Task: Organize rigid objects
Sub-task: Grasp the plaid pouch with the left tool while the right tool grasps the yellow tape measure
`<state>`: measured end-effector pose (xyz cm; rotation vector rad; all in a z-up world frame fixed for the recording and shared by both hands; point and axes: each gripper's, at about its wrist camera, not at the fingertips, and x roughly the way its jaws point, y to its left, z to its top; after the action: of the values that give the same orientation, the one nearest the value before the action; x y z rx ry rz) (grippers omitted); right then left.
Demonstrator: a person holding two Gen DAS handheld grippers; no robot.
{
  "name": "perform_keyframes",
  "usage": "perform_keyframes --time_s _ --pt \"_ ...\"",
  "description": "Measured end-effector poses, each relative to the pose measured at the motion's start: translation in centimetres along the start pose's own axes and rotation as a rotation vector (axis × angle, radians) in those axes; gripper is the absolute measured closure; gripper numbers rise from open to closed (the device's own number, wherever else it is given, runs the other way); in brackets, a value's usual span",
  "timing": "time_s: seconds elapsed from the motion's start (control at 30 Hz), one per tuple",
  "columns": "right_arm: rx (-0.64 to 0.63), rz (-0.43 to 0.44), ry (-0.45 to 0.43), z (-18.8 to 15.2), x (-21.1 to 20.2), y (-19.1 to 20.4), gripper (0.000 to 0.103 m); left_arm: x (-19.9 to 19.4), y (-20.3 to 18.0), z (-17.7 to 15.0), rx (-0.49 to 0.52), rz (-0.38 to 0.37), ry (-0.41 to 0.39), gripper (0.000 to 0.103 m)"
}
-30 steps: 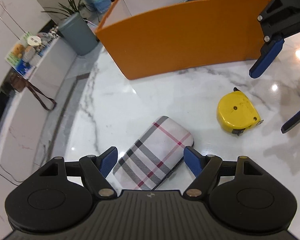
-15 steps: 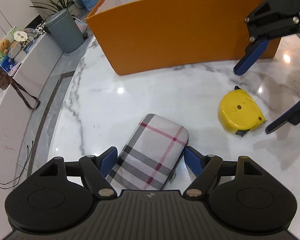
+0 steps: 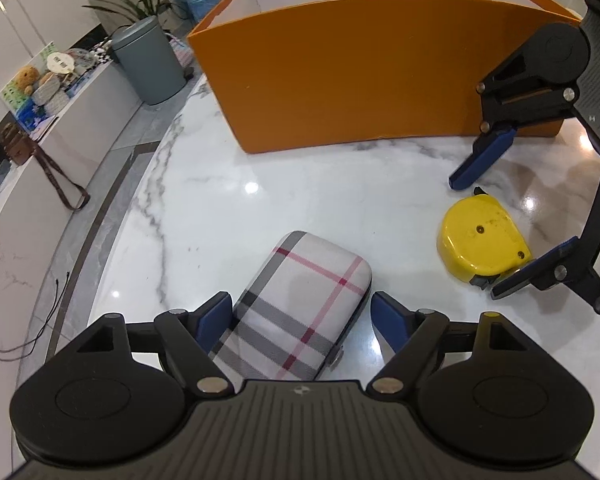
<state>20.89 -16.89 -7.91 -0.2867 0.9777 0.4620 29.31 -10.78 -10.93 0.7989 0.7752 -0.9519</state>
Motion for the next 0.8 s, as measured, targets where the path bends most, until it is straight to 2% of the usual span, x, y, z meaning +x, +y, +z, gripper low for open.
perform_keyframes --time_s 0.23,0.47,0.53,0.67,0.73,0.8 --pt "-0.005 0.02 0.0 -0.1 -0.2 -0.2 0.046 -0.4 -0.3 -0.4 -0.06 0.04 -0.001 0.011" --pt "-0.015 0.026 0.01 -0.2 -0.5 -0.1 0.046 -1.4 -1.9 -0.6 -0.092 0.098 0.039 0.022" --pt "-0.015 0.026 0.011 -0.2 -0.4 -0.2 0.046 -1.8 -2.9 -0.6 -0.049 0.102 0.049 0.025" --pt "-0.015 0.025 0.011 -0.1 -0.2 -0.1 0.046 -1.8 -3.7 -0.4 0.092 0.153 0.053 0.026" --pt "-0.016 0.022 0.012 -0.2 -0.2 -0.1 0.046 -1.7 -3.1 0.0 0.117 0.156 0.041 0.02" --pt "-0.018 0.021 0.012 -0.3 -0.3 0.0 0.046 -1.4 -2.1 0.4 0.115 0.125 0.034 0.014"
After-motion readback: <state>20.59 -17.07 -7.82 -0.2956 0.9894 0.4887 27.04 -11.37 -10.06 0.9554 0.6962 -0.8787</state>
